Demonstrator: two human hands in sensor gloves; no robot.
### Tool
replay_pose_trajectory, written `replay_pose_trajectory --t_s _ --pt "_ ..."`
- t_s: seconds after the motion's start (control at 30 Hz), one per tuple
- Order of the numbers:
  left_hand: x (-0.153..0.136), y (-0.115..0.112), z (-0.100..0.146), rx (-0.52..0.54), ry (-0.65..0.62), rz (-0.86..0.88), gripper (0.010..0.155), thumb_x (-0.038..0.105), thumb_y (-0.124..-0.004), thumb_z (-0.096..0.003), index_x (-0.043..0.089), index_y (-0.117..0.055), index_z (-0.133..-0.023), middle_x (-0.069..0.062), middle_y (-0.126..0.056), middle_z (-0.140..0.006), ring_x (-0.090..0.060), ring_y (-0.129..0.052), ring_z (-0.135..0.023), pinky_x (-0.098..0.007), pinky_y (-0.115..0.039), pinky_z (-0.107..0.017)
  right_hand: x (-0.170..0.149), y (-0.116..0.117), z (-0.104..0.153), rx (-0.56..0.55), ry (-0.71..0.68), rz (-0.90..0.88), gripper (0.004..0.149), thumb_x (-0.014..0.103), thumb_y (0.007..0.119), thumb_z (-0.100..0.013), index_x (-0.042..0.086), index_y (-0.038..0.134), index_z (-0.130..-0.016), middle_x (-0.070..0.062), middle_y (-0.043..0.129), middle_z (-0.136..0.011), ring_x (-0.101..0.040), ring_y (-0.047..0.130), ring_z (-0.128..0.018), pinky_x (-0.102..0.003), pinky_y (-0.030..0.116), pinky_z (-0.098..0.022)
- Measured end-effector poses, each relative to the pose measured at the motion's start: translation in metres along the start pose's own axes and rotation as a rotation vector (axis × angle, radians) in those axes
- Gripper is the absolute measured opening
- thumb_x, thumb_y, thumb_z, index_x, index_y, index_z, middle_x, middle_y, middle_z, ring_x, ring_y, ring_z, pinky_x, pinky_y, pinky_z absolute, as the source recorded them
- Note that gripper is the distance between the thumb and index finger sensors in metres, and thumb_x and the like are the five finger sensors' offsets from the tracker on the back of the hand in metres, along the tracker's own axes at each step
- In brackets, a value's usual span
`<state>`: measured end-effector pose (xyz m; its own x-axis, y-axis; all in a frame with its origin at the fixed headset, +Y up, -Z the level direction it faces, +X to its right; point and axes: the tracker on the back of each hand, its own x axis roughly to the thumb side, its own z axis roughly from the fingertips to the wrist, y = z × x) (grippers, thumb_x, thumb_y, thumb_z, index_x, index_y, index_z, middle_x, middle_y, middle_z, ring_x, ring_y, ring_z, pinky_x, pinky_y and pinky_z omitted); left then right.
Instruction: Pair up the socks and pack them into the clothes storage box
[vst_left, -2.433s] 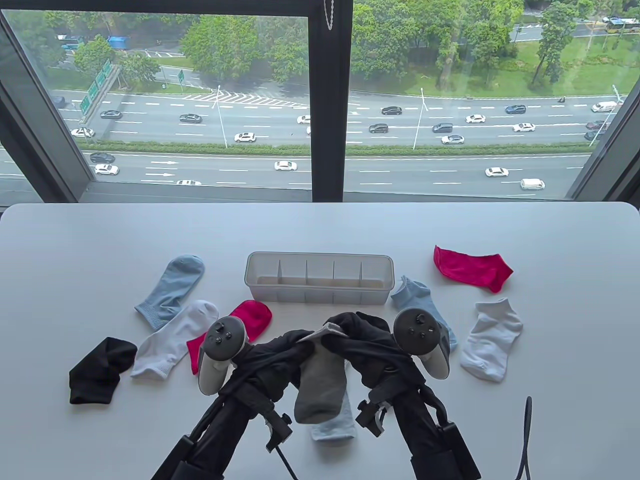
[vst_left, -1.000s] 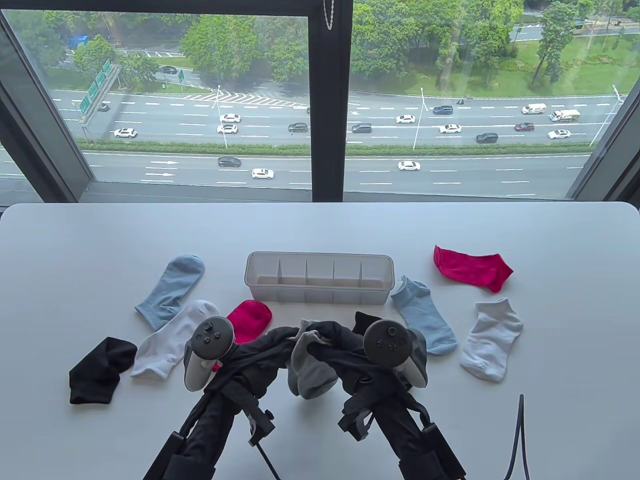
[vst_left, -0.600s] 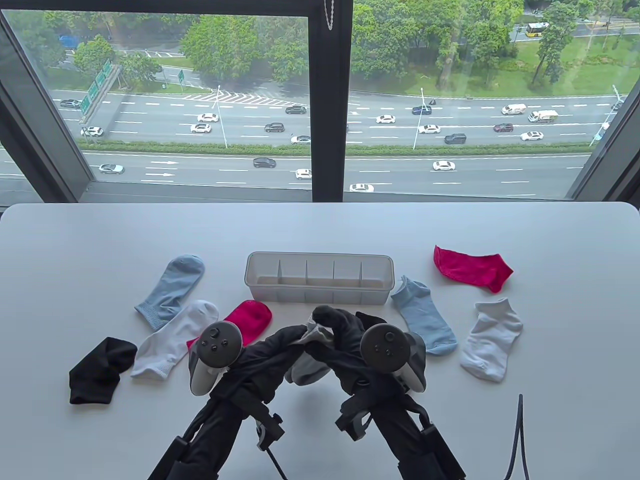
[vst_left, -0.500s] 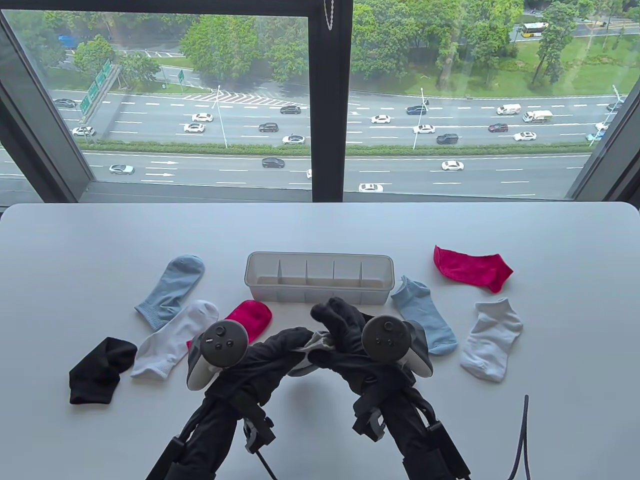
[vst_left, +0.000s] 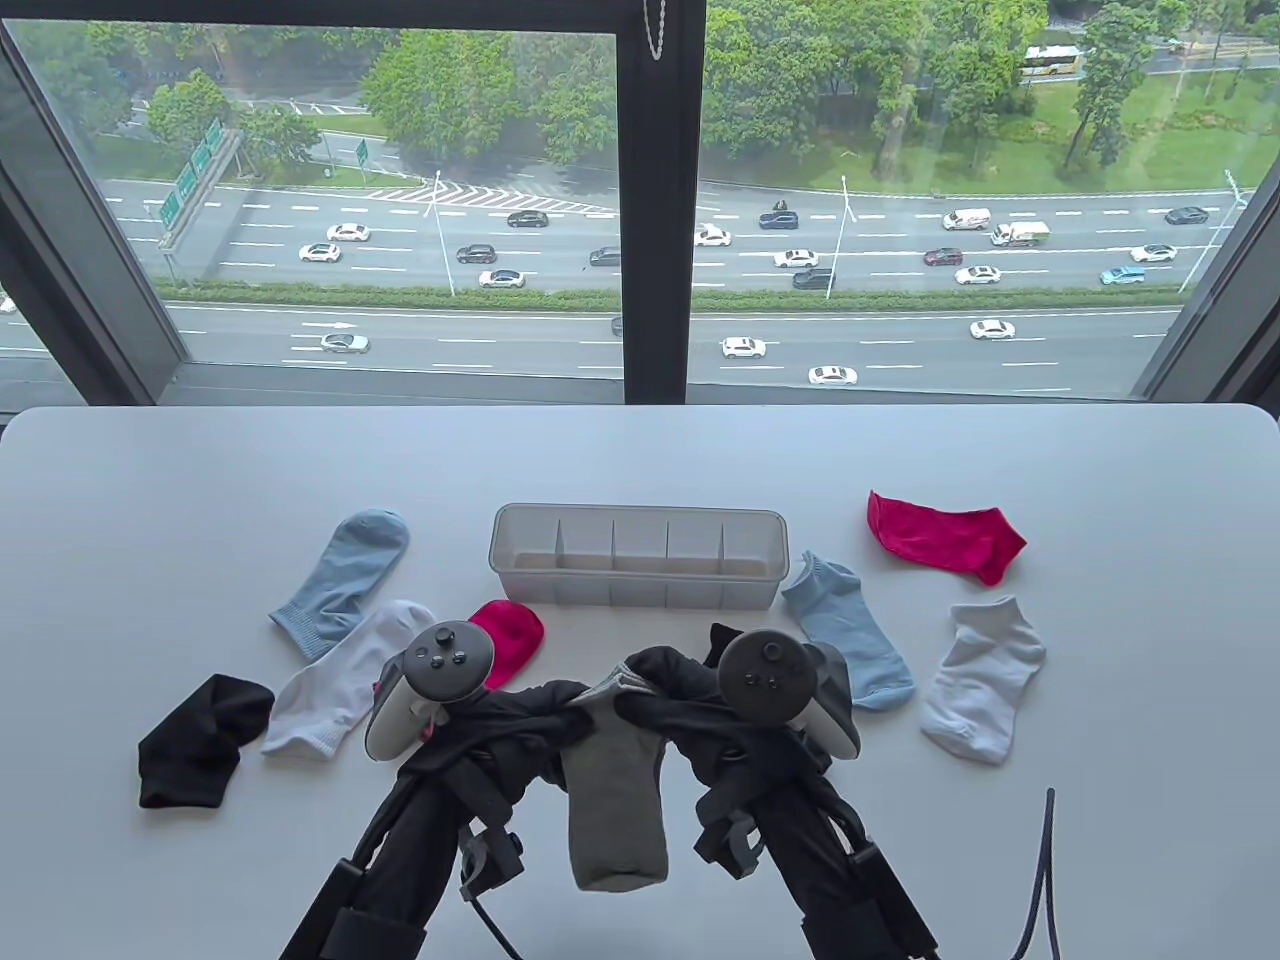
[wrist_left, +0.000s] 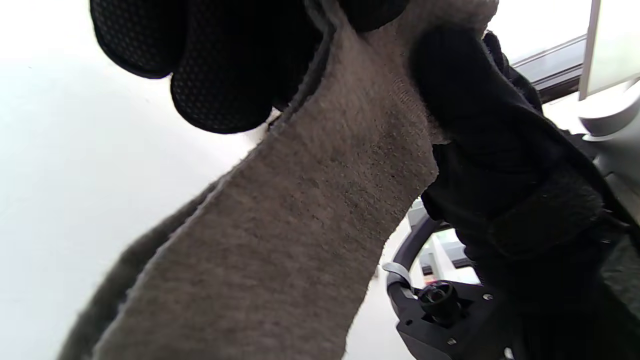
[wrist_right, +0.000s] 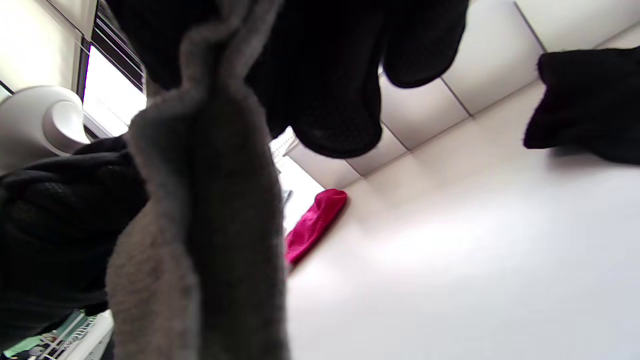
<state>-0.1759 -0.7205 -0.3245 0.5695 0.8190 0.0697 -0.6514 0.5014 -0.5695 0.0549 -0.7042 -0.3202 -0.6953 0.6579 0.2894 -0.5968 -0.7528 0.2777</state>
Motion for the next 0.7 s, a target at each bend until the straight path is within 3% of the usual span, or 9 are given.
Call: replay_pose_trajectory --t_s 0.07,0.1,0.13,0.23,0.3,0.37,0.47,0.57,0.7 --pt "-0.018 -0.008 -0.003 0.096 0.195 -0.173 0.063 0.027 -0.067 -0.0591 0.006 -0.041 -0.113 -0.028 -0.079 -0.099 -0.054 -0.080 -0.087 -0.068 -0.064 -0.065 -0.008 0.018 -0.004 0.027 0.077 0.099 0.064 0.035 0.070 -0.062 0.010 0.042 -0.113 -0.024 0.074 -0.105 -0.047 0.071 -0.096 -0.065 0.054 -0.072" --pt "-0.022 -0.009 -0.003 0.083 0.247 -0.245 0.076 0.032 -0.069 -0.0585 0.012 -0.020 -0.113 -0.030 -0.039 -0.118 -0.059 -0.045 -0.106 -0.075 -0.048 -0.071 -0.008 0.020 -0.004 0.045 0.077 0.146 0.067 0.033 0.069 -0.062 0.009 0.035 -0.114 -0.030 0.059 -0.112 -0.053 0.055 -0.102 -0.067 0.050 -0.072" --pt "-0.020 -0.008 0.000 0.099 0.273 -0.332 0.079 0.032 -0.070 -0.0583 0.019 -0.014 -0.112 -0.025 -0.012 -0.119 -0.055 -0.021 -0.110 -0.076 -0.031 -0.075 -0.006 0.020 -0.003 0.076 0.055 0.210 0.068 0.032 0.070 -0.062 0.008 0.034 -0.114 -0.031 0.050 -0.115 -0.055 0.046 -0.104 -0.069 0.046 -0.072" --pt "0.004 -0.006 0.004 0.008 0.131 -0.498 0.060 0.030 -0.073 -0.0572 0.014 -0.049 -0.110 -0.017 -0.036 -0.121 -0.048 -0.036 -0.113 -0.074 -0.036 -0.075 0.007 0.018 0.001 0.223 -0.010 0.342 0.062 0.032 0.073 -0.061 0.015 0.043 -0.113 -0.030 0.042 -0.118 -0.057 0.035 -0.105 -0.070 0.042 -0.073" --pt "0.010 -0.024 0.006 -0.220 0.092 -0.487 0.047 0.031 -0.074 -0.0568 0.014 -0.071 -0.101 -0.016 -0.066 -0.114 -0.045 -0.063 -0.108 -0.071 -0.046 -0.075 0.014 0.020 0.005 0.355 -0.033 0.353 0.058 0.033 0.074 -0.061 0.018 0.048 -0.111 -0.029 0.041 -0.119 -0.057 0.031 -0.106 -0.070 0.041 -0.073" --pt "-0.003 -0.044 0.011 -0.405 0.195 -0.554 0.053 0.034 -0.074 -0.0570 0.015 -0.063 -0.105 -0.014 -0.051 -0.121 -0.043 -0.045 -0.115 -0.072 -0.038 -0.077 0.018 0.029 0.006 0.488 -0.036 0.350 0.056 0.032 0.075 -0.061 0.019 0.052 -0.109 -0.029 0.038 -0.120 -0.057 0.026 -0.106 -0.071 0.038 -0.073" --pt "-0.025 -0.053 0.007 -0.484 0.197 -0.499 0.067 0.038 -0.075 -0.0558 0.017 -0.043 -0.111 -0.007 -0.016 -0.120 -0.037 -0.009 -0.112 -0.072 -0.019 -0.075 0.014 0.050 0.004 0.681 -0.003 0.370 0.058 0.034 0.076 -0.060 0.021 0.050 -0.110 -0.031 0.028 -0.120 -0.057 0.016 -0.104 -0.071 0.032 -0.074" --pt "-0.031 -0.046 0.004 -0.417 0.232 -0.493 0.071 0.036 -0.077 -0.0553 0.021 -0.037 -0.112 -0.006 -0.012 -0.119 -0.037 -0.002 -0.110 -0.072 -0.012 -0.073 0.007 0.073 0.004 0.768 0.015 0.374 0.069 0.034 0.078 -0.059 0.023 0.036 -0.113 -0.032 0.015 -0.119 -0.057 0.009 -0.102 -0.070 0.028 -0.074" --pt "-0.037 -0.046 0.004 -0.357 0.230 -0.515 0.072 0.035 -0.077 -0.0552 0.024 -0.032 -0.110 -0.006 -0.008 -0.118 -0.044 0.001 -0.107 -0.072 -0.009 -0.071 -0.001 0.090 0.001 0.576 0.030 0.431 0.062 0.034 0.077 -0.058 0.027 0.040 -0.107 -0.027 0.014 -0.115 -0.052 0.014 -0.102 -0.069 0.027 -0.074"
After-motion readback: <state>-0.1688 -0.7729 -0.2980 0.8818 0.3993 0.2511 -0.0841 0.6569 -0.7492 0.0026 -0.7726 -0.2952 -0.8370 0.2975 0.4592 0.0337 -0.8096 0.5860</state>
